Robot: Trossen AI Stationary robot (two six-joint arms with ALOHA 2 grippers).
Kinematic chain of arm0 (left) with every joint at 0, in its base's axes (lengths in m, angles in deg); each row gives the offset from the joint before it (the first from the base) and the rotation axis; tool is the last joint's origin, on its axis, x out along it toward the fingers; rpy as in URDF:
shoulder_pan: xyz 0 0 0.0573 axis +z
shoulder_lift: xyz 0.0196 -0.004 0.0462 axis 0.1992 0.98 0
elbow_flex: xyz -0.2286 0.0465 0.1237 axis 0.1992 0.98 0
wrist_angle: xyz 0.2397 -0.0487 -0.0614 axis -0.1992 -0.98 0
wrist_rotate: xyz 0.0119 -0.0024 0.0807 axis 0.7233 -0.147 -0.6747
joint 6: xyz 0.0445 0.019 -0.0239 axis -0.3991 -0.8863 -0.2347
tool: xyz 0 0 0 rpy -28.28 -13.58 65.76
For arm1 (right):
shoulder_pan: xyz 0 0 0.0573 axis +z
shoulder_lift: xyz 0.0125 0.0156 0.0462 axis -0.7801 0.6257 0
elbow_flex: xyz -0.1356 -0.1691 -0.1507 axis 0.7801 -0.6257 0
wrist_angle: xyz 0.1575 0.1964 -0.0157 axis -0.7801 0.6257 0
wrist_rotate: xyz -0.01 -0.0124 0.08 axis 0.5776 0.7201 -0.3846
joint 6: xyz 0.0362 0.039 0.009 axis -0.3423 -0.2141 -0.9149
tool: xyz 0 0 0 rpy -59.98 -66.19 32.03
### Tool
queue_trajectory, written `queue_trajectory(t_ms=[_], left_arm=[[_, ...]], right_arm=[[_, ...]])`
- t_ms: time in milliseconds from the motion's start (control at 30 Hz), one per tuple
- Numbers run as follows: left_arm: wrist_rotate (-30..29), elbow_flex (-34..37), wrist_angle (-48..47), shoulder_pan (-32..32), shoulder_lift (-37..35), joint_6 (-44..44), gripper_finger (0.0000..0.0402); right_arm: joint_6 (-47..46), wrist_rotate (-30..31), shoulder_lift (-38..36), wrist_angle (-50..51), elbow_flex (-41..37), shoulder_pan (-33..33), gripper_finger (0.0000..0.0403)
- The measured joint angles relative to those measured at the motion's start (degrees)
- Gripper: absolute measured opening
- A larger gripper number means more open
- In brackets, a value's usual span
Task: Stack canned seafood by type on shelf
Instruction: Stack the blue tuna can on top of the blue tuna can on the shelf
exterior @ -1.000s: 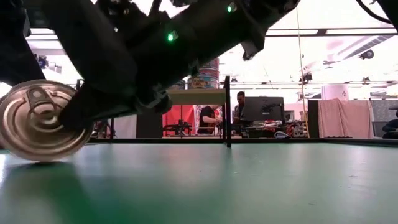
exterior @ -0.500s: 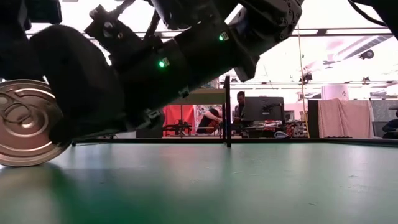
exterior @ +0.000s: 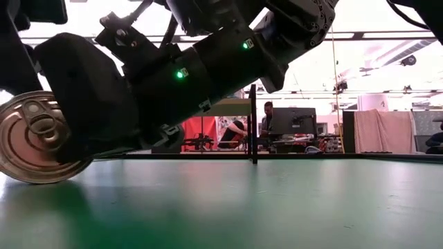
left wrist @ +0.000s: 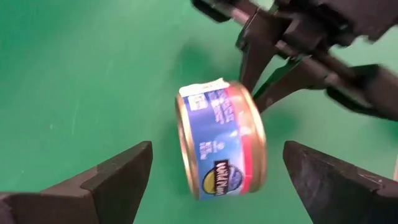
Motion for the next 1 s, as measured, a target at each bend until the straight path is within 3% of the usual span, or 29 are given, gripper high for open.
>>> queue_trajectory(t_ms=[433, 667, 900, 1000], left_arm=[[2.58, -1.32, 1.18, 0.0, 9.33, -2.42, 0.0338], [2.6, -4.38, 0.3, 0.0, 11.09, -7.06, 0.0285], [2.99, -4.15, 0.01, 0.0, 10.76, -6.78, 0.0186], [2.97, -3.96, 0.05, 0.0, 10.76, -6.72, 0.0182]], right_arm=[[-0.13, 0.0, 0.0, 0.02, 0.0, 0.0, 0.0012], [-0.12, 0.0, 0.0, 0.02, 0.0, 0.0, 0.0012], [0.0, -0.04, 0.0, 0.0, 0.0, 0.02, 0.0012], [0.01, -0.04, 0.0, 0.02, 0.0, 0.03, 0.0012]])
